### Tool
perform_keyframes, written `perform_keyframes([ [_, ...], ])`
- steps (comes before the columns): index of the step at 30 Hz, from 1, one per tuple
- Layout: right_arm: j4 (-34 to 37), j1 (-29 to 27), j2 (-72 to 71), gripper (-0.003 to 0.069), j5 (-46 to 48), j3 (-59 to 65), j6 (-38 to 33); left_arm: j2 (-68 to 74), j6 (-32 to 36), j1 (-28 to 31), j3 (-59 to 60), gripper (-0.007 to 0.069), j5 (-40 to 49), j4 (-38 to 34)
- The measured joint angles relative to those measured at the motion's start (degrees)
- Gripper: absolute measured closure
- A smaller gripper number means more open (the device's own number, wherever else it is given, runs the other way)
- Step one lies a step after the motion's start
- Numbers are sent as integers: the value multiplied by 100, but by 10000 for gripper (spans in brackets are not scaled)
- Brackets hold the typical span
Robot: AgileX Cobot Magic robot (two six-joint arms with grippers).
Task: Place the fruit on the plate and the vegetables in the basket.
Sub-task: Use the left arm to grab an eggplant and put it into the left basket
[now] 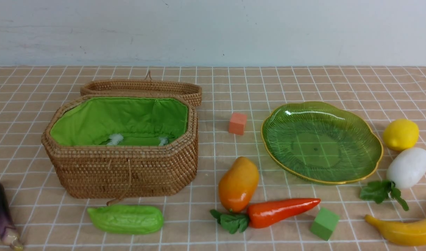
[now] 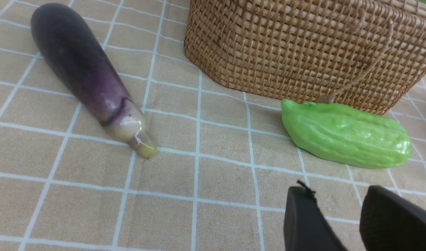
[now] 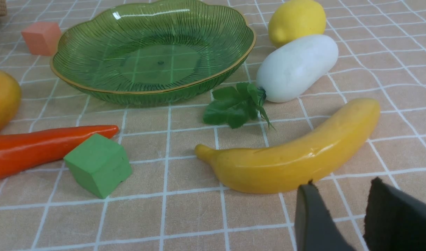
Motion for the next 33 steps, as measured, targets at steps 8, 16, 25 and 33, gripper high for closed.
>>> perform_keyframes([
  [8,0,0,0,419,0,0,0,0,-150,0,0,386,-428,-368],
  [16,0,0,0,419,0,0,0,0,-980,0,0,386,-1580,-2151],
  [25,-32,0,0,418,-7,0,0,0,-1100,0,-115,451,-1840,-2827],
  [33,1558,0,0,418,-1142,39,1276,177,-103,0,-1589,638,343,-2804],
])
